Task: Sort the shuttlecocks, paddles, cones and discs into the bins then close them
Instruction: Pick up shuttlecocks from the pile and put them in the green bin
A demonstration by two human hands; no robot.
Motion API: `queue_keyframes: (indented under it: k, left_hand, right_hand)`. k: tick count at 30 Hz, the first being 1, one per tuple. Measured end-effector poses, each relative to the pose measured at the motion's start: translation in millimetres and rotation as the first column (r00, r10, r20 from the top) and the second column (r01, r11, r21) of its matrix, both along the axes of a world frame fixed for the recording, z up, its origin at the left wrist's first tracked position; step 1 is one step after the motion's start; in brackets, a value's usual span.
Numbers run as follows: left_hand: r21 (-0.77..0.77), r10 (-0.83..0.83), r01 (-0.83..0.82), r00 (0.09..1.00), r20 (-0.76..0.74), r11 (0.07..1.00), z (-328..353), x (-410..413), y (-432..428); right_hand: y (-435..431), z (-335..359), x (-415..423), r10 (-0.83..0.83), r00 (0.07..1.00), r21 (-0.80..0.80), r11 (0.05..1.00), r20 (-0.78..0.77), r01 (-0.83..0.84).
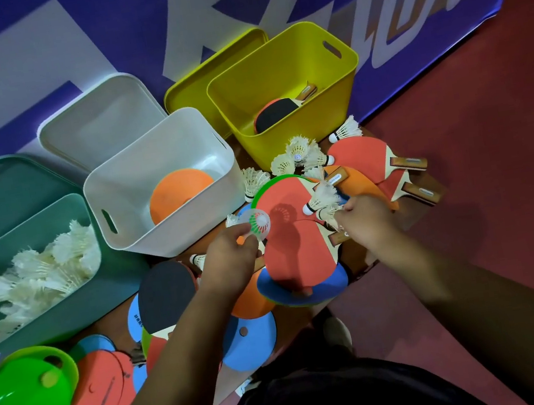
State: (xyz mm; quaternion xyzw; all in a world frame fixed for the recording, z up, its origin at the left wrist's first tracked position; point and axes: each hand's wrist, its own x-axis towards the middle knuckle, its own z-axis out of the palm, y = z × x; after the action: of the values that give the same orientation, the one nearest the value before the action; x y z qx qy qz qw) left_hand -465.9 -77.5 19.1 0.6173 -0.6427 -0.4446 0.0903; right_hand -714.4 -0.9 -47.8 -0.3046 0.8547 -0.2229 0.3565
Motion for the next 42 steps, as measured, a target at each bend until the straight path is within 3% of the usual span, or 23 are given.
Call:
queue_keyframes:
  k: [6,13,17,25,33,42]
  left_hand:
    - [-0.023,0.066,-0.067,0.997,-0.030,0.997,0,17,-7]
    - [0.012,0.239,-0.240,0.960,-0.148,0.971,6,64,-12]
    - [0.076,0.386,-0.379,0.893,-0.230,0.922,7,102,-12]
    - [0.007,0.473,-0.479,0.867,-0.158,0.878,4,189,-1]
    - [0.032,0.594,-0.607,0.765,-0.250,0.794,18,256,2]
    - [0.025,0.715,-0.753,0.613,-0.335,0.657,24,344,-5]
  right_hand:
    - [-9,20,18,0.048,0.985,-0.053,0.998,0.164,-0.040]
    - [-40,35,72,0.152,0.960,-0.139,0.983,0.237,-0.122]
    - [-62,40,110,0.233,0.943,-0.172,0.966,0.236,-0.195]
    - [-86,39,192,0.323,0.892,-0.176,0.944,0.317,-0.280]
    - [-116,55,264,0.369,0.838,-0.220,0.927,0.402,-0.303]
    - [-166,77,338,0.455,0.800,-0.259,0.889,0.392,-0.379]
